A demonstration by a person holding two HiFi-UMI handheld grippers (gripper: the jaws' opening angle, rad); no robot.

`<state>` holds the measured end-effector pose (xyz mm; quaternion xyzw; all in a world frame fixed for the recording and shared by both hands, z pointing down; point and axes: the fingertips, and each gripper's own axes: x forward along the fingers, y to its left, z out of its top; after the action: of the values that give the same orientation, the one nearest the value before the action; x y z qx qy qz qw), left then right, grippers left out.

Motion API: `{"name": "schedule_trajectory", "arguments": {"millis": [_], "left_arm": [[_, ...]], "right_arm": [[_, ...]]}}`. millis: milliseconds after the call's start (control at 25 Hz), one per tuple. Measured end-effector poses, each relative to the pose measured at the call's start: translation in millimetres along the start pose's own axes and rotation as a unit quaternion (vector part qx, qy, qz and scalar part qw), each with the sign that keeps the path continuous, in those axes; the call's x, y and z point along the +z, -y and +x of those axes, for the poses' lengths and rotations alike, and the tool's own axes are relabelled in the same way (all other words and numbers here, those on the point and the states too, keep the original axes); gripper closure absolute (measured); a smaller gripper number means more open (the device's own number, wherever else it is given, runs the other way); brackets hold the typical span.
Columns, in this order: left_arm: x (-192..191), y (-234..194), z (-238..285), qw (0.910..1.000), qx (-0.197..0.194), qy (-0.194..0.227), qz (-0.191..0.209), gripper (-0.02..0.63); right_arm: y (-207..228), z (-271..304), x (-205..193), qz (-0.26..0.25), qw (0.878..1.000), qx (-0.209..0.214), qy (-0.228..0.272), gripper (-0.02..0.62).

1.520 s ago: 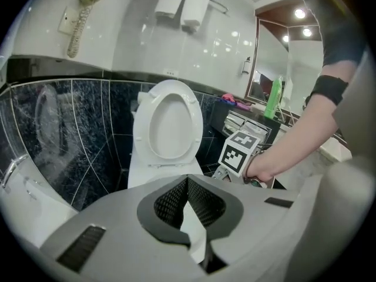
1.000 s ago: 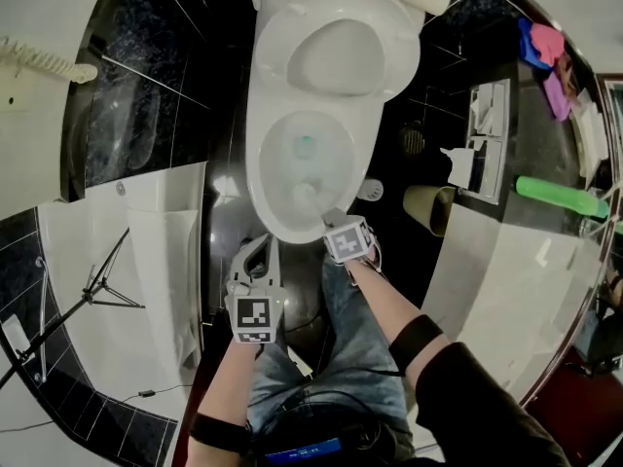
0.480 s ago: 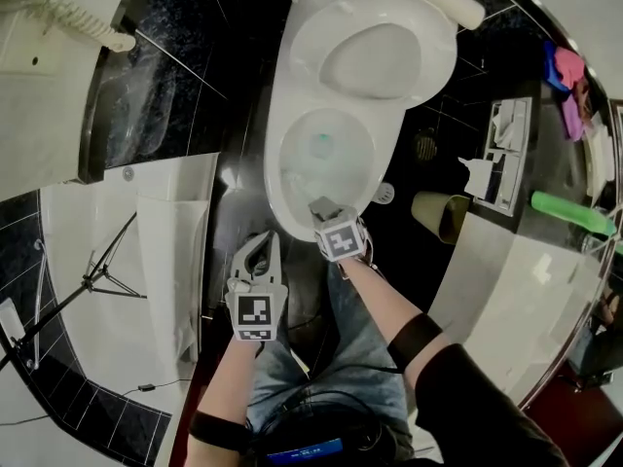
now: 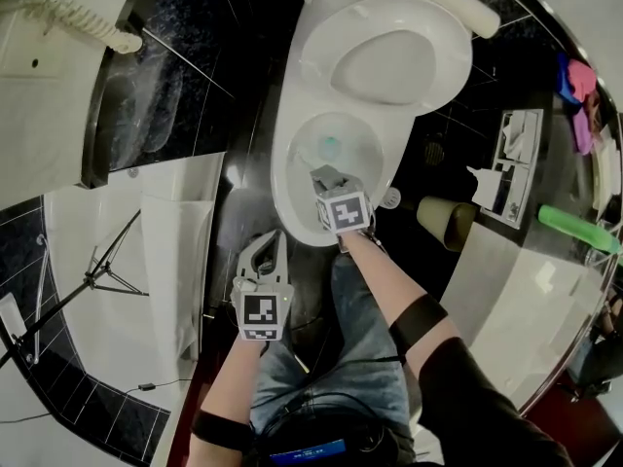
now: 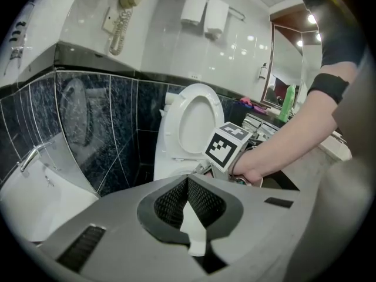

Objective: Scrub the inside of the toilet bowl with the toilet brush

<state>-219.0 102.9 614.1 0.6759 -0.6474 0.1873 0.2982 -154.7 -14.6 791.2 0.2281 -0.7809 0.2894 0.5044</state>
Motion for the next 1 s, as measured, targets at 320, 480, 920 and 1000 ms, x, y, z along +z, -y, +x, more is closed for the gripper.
{"name": "schedule_trajectory", "arguments": {"millis": [320,480,920,1000], "left_arm": [[11,5,18,0.9999,0.005,-0.004,-0.008,0.607],[13,15,28,0.9999,0.003,-0.009,-0.011,0.607],[30,54,52,0.9997,-0.022,-0.012,0.005,0.607],[34,62,55,0.9996,-0.026,-0.011,0.008,0.607]], "right_arm": [[45,4,55,0.055,0.998,-0.014,0.034,0.416],[77,-1,70,0.103,0.993,-0.023,0.055,0.416],[171,-42,54,0.168,0.980,-0.081,0.072,0.416],[184,-51,39,0.172,0.979,-0.097,0.058,0.416]]}}
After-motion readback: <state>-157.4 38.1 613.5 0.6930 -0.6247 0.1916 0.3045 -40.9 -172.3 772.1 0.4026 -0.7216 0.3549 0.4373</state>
